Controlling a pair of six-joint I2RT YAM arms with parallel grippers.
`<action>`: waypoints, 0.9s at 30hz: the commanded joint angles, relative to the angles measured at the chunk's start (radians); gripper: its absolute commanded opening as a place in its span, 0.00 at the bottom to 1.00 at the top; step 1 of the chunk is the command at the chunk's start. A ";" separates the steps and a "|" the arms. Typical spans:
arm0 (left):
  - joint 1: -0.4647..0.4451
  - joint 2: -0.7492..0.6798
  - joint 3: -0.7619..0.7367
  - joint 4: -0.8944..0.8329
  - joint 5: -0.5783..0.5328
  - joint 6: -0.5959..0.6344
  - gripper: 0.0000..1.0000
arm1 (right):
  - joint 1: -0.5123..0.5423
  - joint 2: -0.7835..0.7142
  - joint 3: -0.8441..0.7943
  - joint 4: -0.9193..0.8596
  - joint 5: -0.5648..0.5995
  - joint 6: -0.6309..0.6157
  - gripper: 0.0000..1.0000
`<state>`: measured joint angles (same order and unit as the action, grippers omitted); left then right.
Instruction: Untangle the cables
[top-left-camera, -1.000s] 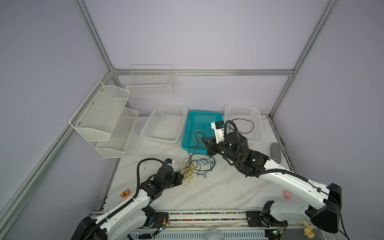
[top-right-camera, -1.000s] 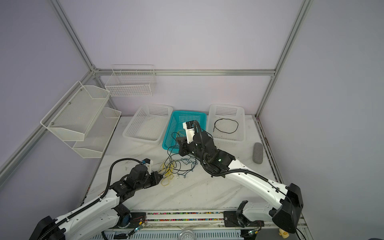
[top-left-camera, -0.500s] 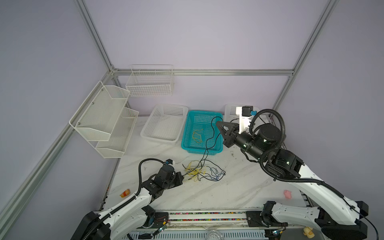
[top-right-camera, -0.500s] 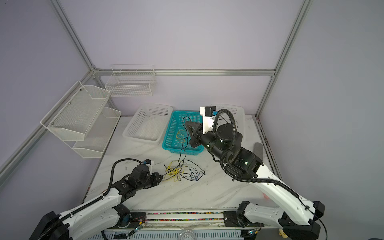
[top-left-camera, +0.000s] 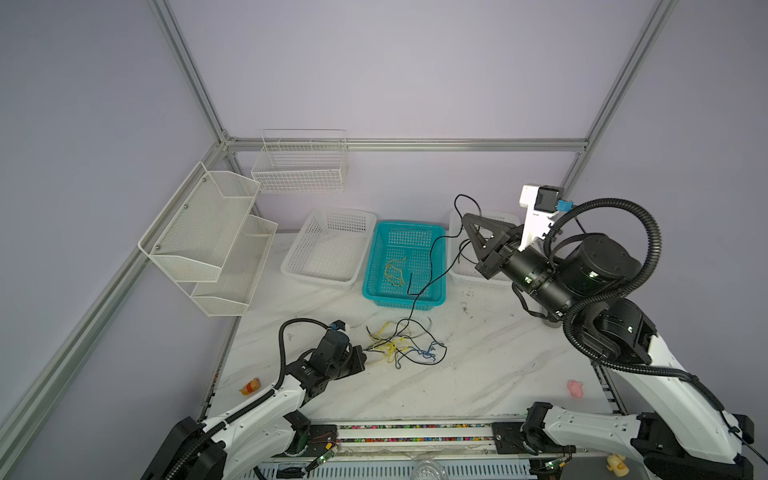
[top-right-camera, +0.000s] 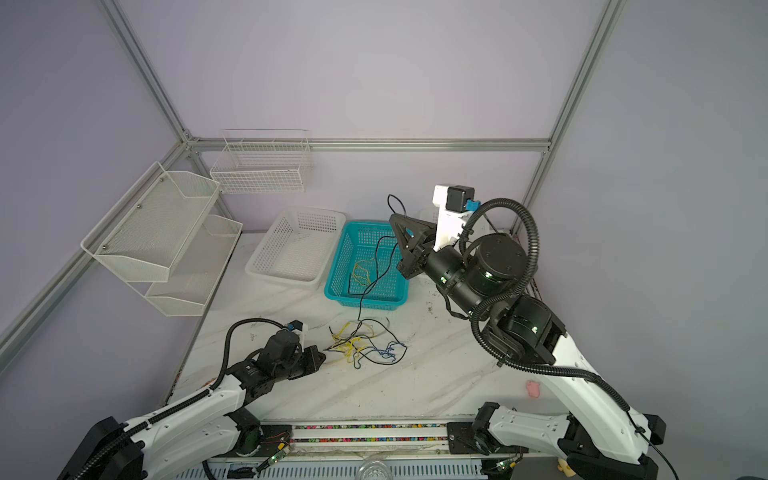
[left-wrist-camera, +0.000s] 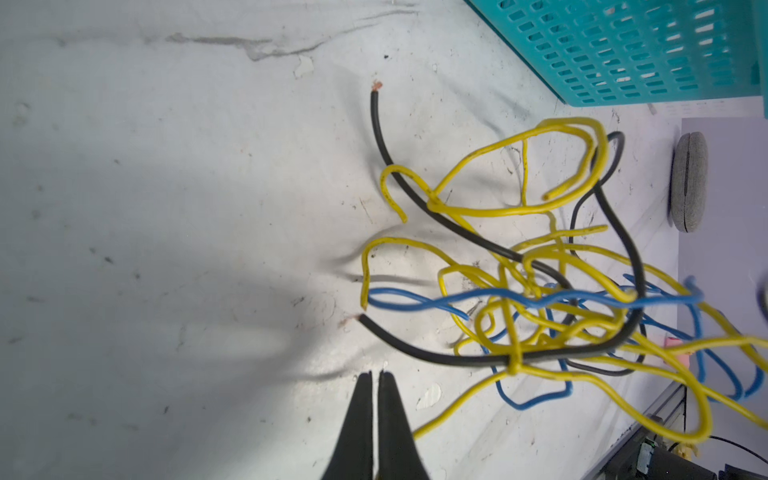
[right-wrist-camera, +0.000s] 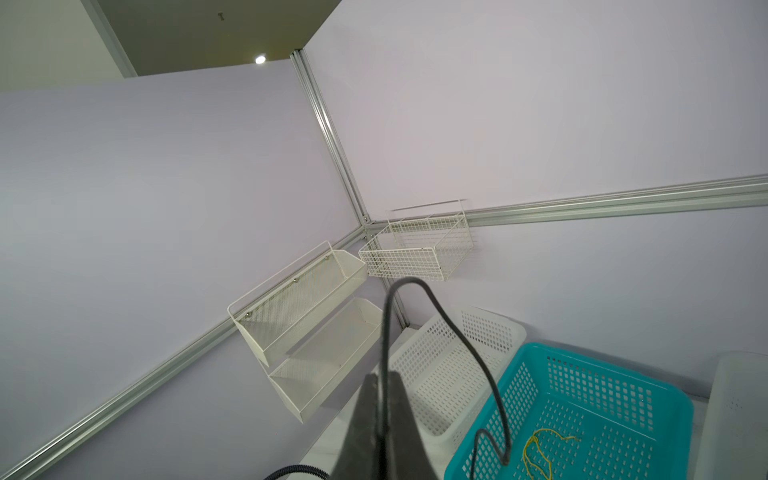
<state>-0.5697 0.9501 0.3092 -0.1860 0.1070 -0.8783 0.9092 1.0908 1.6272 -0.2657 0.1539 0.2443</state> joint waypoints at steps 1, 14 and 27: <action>0.004 0.003 -0.038 0.017 -0.018 0.018 0.00 | 0.005 -0.012 0.051 -0.021 0.124 -0.042 0.00; 0.005 0.007 -0.042 0.010 -0.044 0.025 0.00 | 0.003 0.005 0.190 0.015 0.396 -0.123 0.00; 0.003 0.078 -0.035 0.056 -0.043 0.044 0.00 | 0.003 0.220 0.515 0.063 0.479 -0.267 0.00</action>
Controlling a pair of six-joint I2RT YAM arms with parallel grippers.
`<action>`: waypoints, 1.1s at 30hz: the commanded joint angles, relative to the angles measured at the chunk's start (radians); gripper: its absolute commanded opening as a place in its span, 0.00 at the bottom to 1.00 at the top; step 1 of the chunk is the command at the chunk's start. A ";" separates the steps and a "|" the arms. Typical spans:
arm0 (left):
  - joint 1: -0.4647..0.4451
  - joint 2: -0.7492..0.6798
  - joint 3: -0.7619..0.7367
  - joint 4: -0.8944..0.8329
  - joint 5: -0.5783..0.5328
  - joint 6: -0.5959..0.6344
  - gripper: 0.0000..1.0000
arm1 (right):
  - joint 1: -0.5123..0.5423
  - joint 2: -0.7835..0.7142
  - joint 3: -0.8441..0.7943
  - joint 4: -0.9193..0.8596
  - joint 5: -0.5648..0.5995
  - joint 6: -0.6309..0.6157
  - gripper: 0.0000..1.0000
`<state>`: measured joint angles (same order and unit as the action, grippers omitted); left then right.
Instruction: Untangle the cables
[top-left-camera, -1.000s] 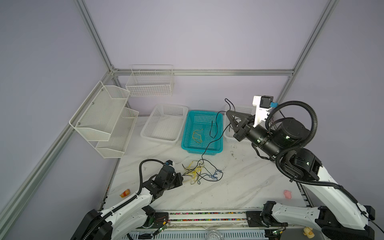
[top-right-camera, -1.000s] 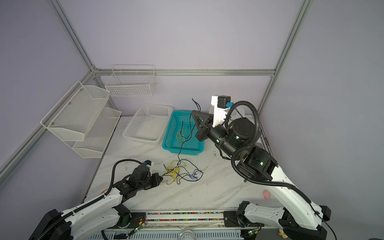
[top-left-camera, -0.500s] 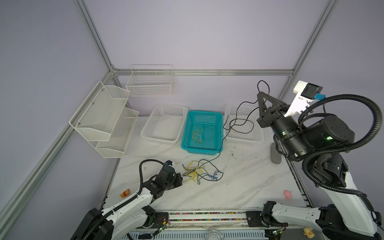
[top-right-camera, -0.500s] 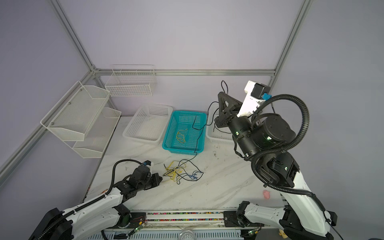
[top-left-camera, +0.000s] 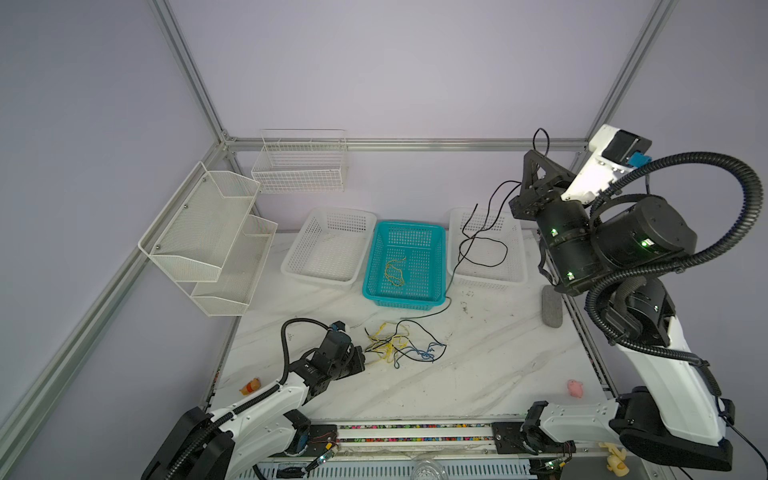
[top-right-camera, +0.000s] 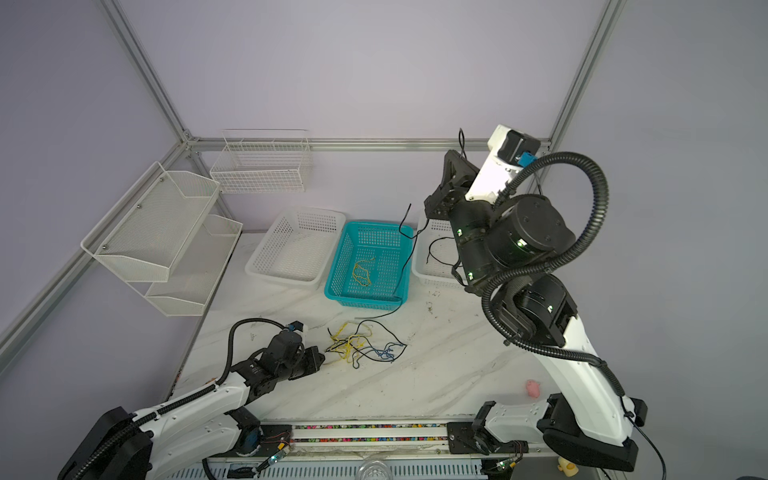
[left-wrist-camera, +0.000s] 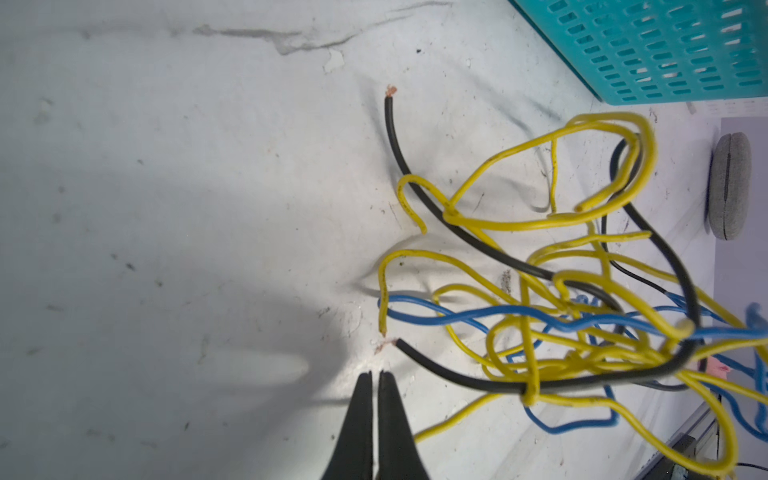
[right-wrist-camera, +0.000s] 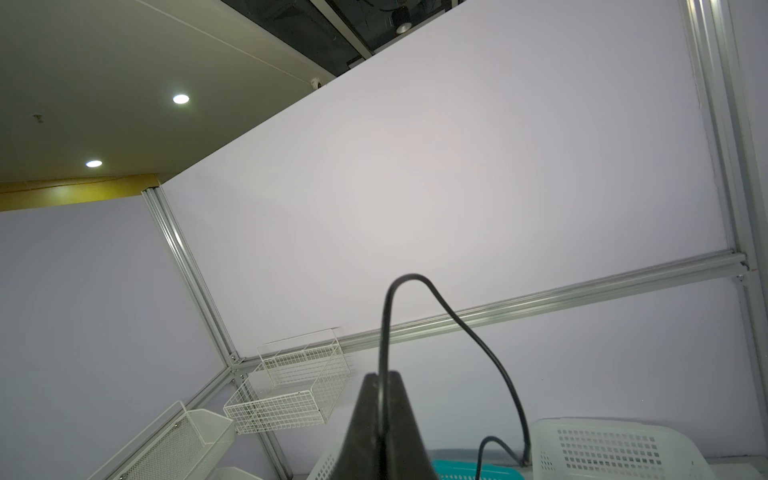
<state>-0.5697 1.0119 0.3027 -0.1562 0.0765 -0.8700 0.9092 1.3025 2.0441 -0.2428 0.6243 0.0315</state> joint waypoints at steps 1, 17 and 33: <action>0.004 0.024 -0.033 0.038 -0.012 0.035 0.00 | 0.002 0.030 0.145 0.039 -0.001 -0.057 0.00; 0.004 0.018 -0.025 0.057 0.005 0.031 0.00 | -0.003 0.179 0.271 0.003 0.037 -0.162 0.00; 0.004 -0.039 -0.012 0.024 0.011 0.027 0.00 | -0.285 0.309 0.264 -0.005 -0.172 -0.021 0.00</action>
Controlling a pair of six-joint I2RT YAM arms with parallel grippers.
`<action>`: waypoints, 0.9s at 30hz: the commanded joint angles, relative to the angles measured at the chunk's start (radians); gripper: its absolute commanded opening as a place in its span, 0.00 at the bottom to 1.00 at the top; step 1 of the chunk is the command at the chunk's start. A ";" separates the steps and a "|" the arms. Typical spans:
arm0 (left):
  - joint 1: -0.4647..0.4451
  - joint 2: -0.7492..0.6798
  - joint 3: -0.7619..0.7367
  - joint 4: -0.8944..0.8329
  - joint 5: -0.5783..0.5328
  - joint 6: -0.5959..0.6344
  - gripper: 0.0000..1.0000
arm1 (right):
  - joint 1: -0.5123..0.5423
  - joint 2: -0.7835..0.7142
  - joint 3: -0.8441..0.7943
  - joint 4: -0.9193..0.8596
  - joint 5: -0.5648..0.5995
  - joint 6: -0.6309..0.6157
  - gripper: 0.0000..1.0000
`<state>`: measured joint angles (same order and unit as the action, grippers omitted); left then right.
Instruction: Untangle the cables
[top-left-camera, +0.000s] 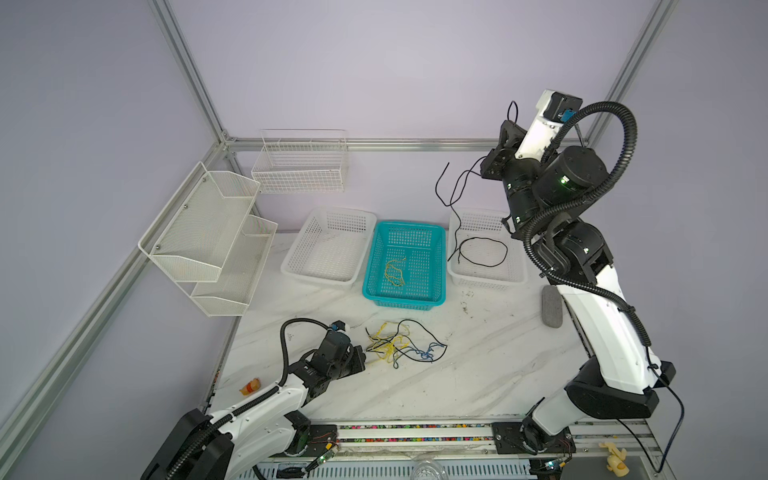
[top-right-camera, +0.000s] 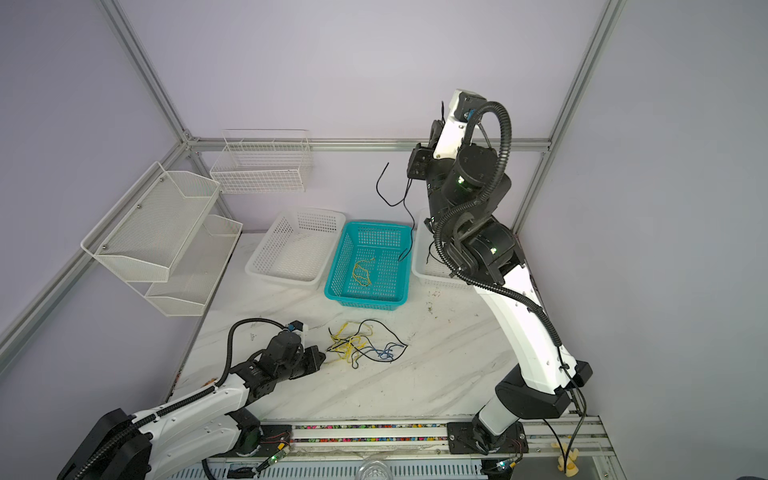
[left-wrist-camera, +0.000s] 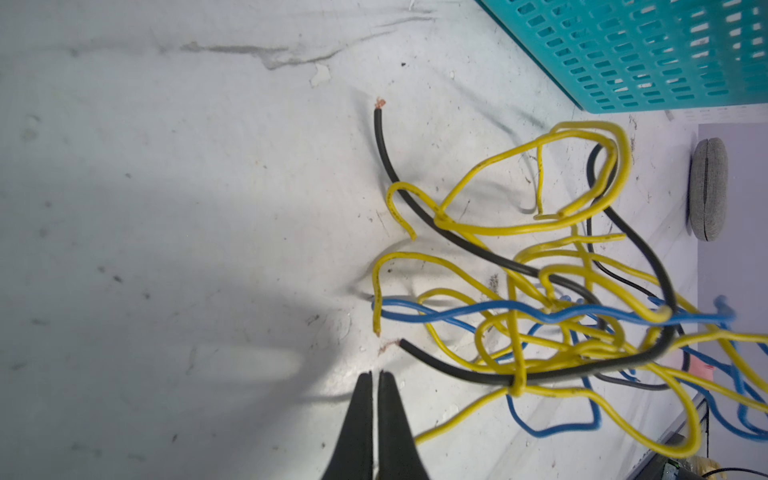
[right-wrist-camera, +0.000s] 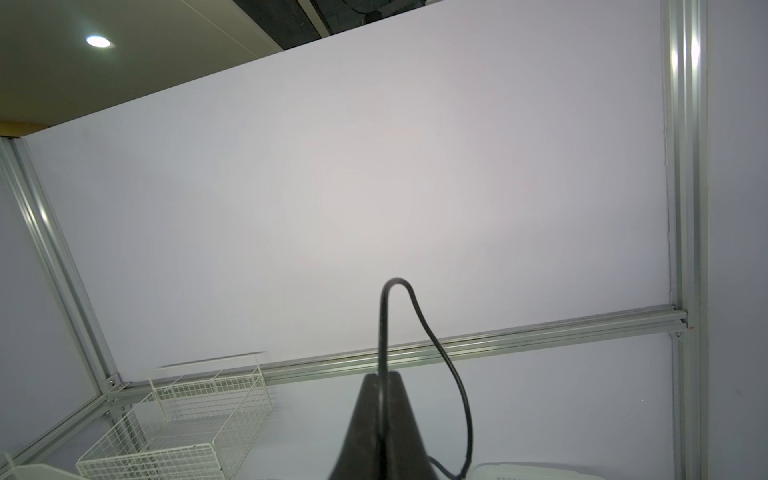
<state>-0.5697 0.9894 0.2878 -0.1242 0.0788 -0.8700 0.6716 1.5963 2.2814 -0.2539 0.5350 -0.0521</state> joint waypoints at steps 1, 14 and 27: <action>0.004 -0.022 0.005 -0.014 0.007 0.029 0.00 | -0.068 0.035 0.048 -0.005 -0.103 0.079 0.00; 0.004 -0.070 0.010 -0.062 0.000 0.034 0.00 | -0.395 0.172 0.005 -0.006 -0.268 0.262 0.00; 0.004 -0.094 0.009 -0.091 -0.008 0.028 0.00 | -0.427 0.185 -0.383 0.227 -0.042 0.277 0.00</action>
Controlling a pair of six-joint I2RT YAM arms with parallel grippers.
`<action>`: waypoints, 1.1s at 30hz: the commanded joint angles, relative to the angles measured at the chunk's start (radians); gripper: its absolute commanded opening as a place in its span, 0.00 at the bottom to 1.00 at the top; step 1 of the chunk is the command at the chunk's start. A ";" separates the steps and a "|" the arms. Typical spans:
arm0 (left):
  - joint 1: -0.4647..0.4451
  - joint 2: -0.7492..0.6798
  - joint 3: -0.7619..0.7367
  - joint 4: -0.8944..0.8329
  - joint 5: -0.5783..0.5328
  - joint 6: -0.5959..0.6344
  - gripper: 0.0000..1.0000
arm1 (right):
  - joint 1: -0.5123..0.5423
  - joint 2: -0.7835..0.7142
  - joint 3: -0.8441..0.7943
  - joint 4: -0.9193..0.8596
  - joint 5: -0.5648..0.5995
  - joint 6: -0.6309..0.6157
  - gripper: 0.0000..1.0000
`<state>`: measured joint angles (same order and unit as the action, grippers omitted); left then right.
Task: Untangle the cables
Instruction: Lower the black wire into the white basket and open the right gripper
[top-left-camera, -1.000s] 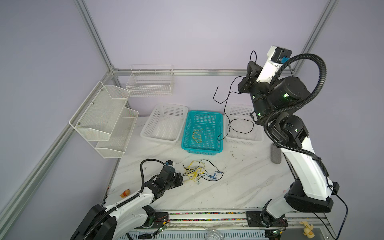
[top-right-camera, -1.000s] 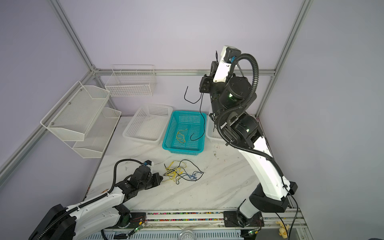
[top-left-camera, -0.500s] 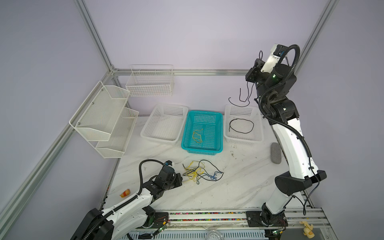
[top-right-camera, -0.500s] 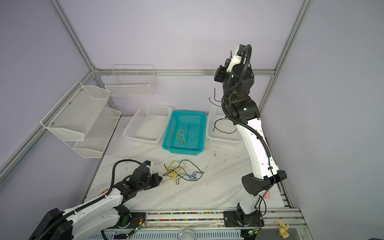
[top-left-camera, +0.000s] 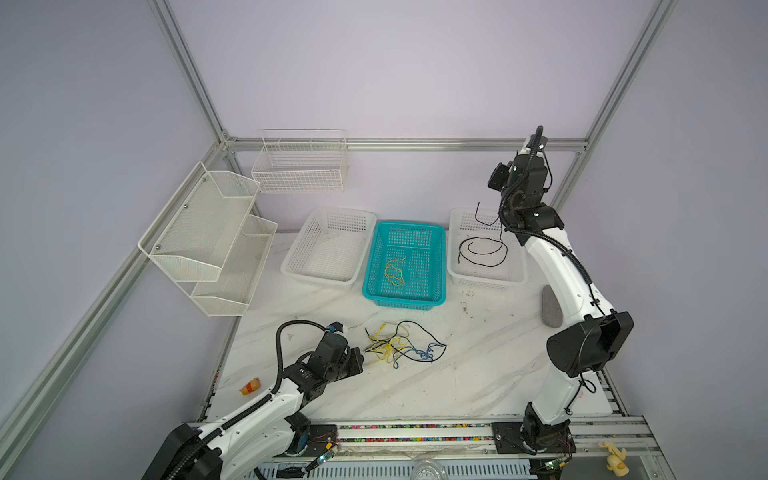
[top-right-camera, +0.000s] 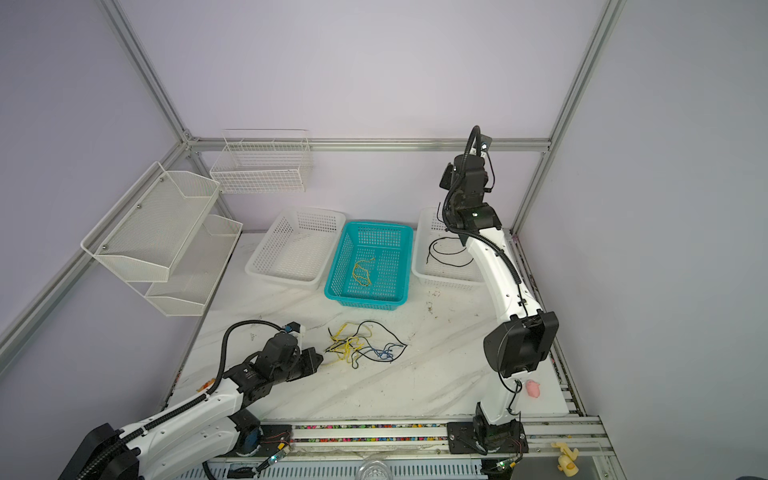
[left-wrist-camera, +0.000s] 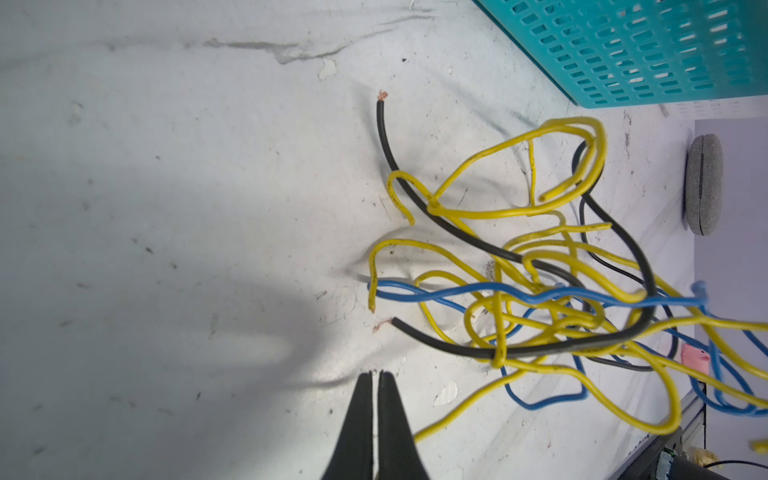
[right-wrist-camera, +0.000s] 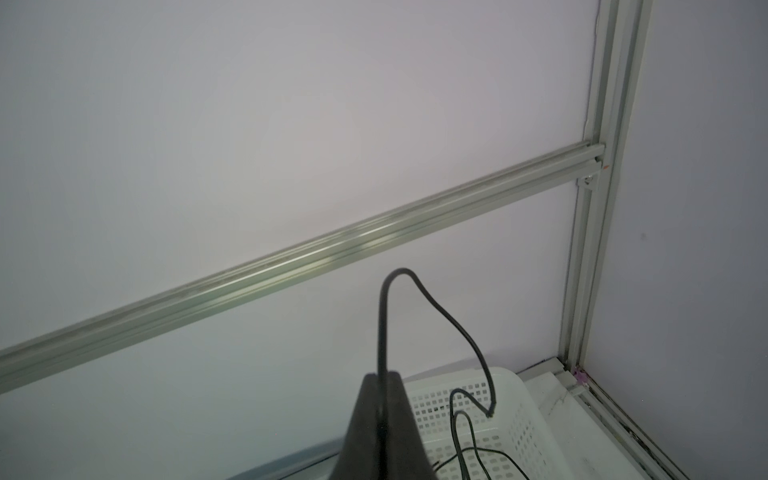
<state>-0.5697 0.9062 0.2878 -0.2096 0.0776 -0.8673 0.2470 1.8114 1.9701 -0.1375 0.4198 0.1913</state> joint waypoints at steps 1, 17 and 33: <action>0.005 -0.009 0.011 -0.008 -0.007 0.025 0.00 | -0.003 -0.034 -0.111 0.130 0.081 0.049 0.00; 0.003 0.013 0.008 0.006 -0.005 0.022 0.00 | -0.007 0.014 -0.429 0.117 0.022 0.326 0.00; 0.004 0.051 -0.014 0.053 -0.006 0.021 0.00 | -0.018 0.041 -0.519 0.046 -0.113 0.381 0.09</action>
<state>-0.5697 0.9504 0.2878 -0.1864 0.0776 -0.8677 0.2337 1.8767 1.4487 -0.0643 0.3279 0.5503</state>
